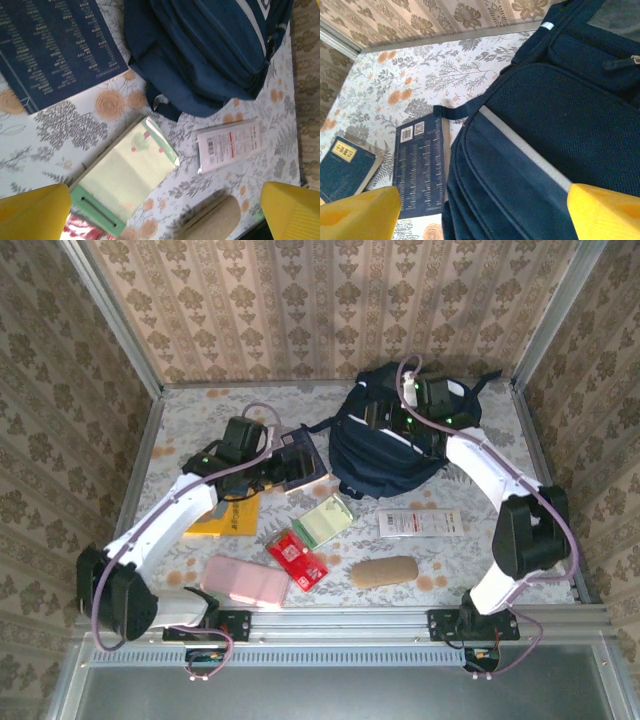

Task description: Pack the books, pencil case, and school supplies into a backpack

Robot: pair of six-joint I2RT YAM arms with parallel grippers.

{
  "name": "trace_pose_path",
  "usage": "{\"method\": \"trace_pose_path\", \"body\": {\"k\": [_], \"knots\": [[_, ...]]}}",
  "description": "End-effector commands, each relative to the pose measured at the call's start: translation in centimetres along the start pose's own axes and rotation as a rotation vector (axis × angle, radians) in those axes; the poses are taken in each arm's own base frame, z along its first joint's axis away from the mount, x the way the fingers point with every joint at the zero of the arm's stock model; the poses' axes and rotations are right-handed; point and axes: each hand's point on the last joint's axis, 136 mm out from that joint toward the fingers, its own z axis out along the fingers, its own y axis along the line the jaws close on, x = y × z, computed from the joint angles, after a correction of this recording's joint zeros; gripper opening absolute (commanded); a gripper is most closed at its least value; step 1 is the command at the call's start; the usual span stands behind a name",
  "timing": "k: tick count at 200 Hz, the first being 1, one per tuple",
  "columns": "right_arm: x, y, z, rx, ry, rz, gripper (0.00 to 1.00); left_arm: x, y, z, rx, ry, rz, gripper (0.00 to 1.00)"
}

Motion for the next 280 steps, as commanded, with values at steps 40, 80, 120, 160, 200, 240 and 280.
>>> {"method": "trace_pose_path", "body": {"k": [40, 80, 120, 160, 200, 240, 280], "knots": [[0.2, -1.3, 2.9, 0.011, 0.287, -0.265, 0.89, -5.8, -1.2, 0.4, 0.102, -0.039, -0.015, 0.96], [1.3, -3.7, 4.0, -0.030, 0.330, -0.221, 0.89, -5.0, -1.0, -0.3, 0.114, -0.056, 0.019, 0.98], [2.7, -6.6, 5.7, -0.047, 0.381, -0.179, 0.89, -2.7, 0.4, 0.0, 0.106, -0.031, 0.082, 0.98], [5.5, -6.0, 7.8, -0.124, 0.455, -0.132, 0.86, -2.3, -0.6, 0.0, 0.155, -0.027, 0.097, 0.97], [6.1, -3.4, 7.6, -0.243, 0.430, -0.134, 0.65, -2.6, -0.5, 0.2, 0.163, -0.021, 0.077, 0.97], [6.2, -2.4, 6.7, -0.297, 0.403, -0.134, 0.36, -3.2, -0.1, 0.3, 0.167, -0.026, 0.047, 0.97], [7.4, -2.0, 6.9, -0.345, 0.443, -0.114, 0.13, -3.3, 0.2, 0.6, 0.171, -0.024, 0.032, 0.96]]}}
